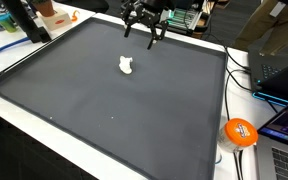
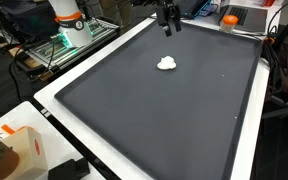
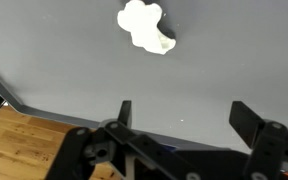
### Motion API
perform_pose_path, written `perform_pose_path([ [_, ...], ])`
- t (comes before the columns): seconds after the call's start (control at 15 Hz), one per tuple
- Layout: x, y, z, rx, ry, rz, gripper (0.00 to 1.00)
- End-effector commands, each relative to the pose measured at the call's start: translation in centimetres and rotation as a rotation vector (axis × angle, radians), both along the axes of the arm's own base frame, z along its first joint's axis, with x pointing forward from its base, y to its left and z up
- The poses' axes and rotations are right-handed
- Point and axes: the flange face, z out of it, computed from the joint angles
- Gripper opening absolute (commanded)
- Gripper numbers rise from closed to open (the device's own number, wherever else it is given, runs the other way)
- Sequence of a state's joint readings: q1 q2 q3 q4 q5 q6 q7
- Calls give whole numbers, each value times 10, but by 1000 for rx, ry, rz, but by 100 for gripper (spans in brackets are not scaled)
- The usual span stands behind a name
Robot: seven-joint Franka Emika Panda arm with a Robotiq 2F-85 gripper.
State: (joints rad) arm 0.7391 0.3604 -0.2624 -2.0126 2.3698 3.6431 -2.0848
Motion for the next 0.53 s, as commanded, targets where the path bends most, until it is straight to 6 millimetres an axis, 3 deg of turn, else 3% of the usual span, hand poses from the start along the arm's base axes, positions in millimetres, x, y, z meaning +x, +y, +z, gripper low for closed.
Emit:
perform_pose_path([
  [0.0, 1, 11, -1, -42, 60, -29, 100],
  [0.47, 25, 21, 12, -88, 94, -52, 100],
])
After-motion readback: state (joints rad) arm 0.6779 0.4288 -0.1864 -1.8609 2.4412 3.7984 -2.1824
